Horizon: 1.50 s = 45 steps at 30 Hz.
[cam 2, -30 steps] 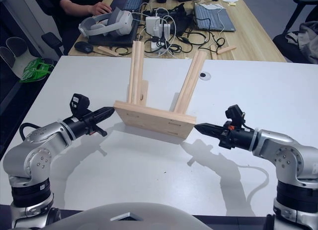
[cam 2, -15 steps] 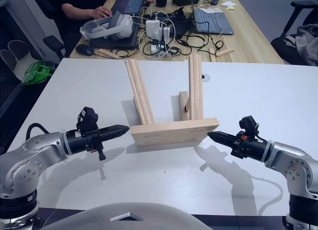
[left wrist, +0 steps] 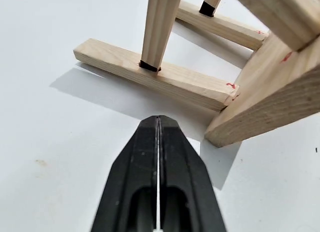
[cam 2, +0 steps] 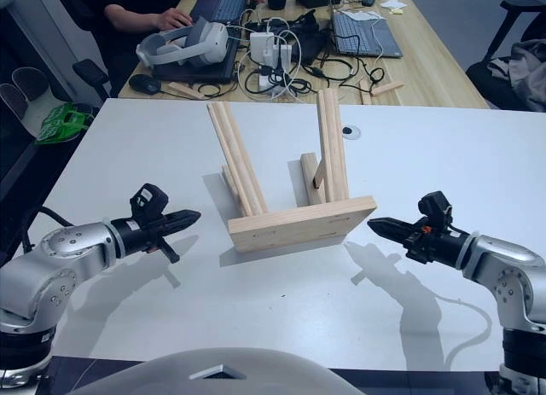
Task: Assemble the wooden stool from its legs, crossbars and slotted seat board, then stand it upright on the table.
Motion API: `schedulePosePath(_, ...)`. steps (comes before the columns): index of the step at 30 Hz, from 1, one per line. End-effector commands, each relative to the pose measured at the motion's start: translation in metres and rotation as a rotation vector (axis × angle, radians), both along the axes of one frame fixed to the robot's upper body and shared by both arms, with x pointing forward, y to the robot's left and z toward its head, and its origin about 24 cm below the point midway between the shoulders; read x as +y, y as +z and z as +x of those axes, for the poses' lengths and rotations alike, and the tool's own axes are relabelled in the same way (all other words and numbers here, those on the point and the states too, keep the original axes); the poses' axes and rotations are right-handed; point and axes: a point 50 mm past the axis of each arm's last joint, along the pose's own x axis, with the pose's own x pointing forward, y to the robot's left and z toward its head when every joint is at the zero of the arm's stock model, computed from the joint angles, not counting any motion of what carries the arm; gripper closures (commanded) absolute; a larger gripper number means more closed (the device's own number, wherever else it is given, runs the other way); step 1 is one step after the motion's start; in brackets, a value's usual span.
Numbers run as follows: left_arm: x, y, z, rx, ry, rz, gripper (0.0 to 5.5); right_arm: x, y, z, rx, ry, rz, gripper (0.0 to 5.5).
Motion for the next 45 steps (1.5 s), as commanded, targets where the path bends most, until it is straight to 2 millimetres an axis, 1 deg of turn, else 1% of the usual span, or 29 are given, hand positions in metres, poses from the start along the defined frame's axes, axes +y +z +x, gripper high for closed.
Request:
schedulePosePath(1,0.030,0.010,0.021,-0.116,-0.132,0.126,5.27,-0.011,0.004,0.012,-0.032,0.016,-0.076,4.39)
schedulePosePath(3,0.039,0.008,0.025,-0.106,-0.257,0.136,5.11,-0.012,0.001,0.021,-0.032,0.058,-0.108,4.17)
schedulePosePath(4,0.042,0.006,0.023,-0.076,-0.321,0.126,4.98,-0.012,0.000,0.025,-0.030,0.090,-0.121,4.03)
schedulePosePath(6,0.050,0.001,0.017,-0.017,-0.434,0.135,4.58,-0.012,-0.001,0.032,-0.030,0.150,-0.141,3.59)
schedulePosePath(8,0.057,-0.003,0.018,-0.007,-0.481,0.147,4.29,-0.011,-0.003,0.036,-0.026,0.195,-0.149,3.24)
schedulePosePath(9,0.057,-0.003,0.019,-0.016,-0.498,0.144,4.12,-0.010,-0.007,0.037,-0.020,0.221,-0.160,3.07)
schedulePosePath(11,0.053,-0.004,0.020,-0.045,-0.546,0.137,3.82,-0.008,-0.014,0.037,-0.010,0.274,-0.191,2.74)
schedulePosePath(14,0.044,-0.008,0.015,-0.093,-0.611,0.125,3.37,-0.006,-0.024,0.034,-0.044,0.379,-0.316,2.25)
schedulePosePath(17,0.033,-0.016,0.008,-0.234,-0.701,0.197,2.91,-0.002,-0.026,0.038,-0.210,0.468,-0.485,1.77)
schedulePosePath(19,0.026,-0.020,0.008,-0.309,-0.694,0.218,2.63,0.001,-0.025,0.044,-0.287,0.483,-0.525,1.45)
schedulePosePath(20,0.023,-0.023,0.007,-0.301,-0.705,0.223,2.41,0.001,-0.027,0.045,-0.297,0.491,-0.528,1.35)
schedulePosePath(25,-0.001,-0.042,0.005,-0.138,-0.704,0.138,2.41,0.012,-0.035,0.051,-0.290,0.521,-0.468,1.35)
schedulePosePath(30,-0.021,-0.043,0.010,-0.087,-0.707,0.143,2.41,0.021,-0.034,0.060,-0.280,0.559,-0.454,1.35)
schedulePosePath(36,-0.034,-0.046,0.014,-0.067,-0.674,0.159,2.41,0.026,-0.037,0.061,-0.243,0.631,-0.467,1.35)
schedulePosePath(41,-0.033,-0.047,0.006,-0.007,-0.717,0.181,2.41,0.025,-0.037,0.065,-0.265,0.616,-0.493,1.35)
schedulePosePath(45,-0.039,-0.047,0.007,-0.025,-0.700,0.173,2.41,0.029,-0.040,0.065,-0.260,0.605,-0.480,1.35)
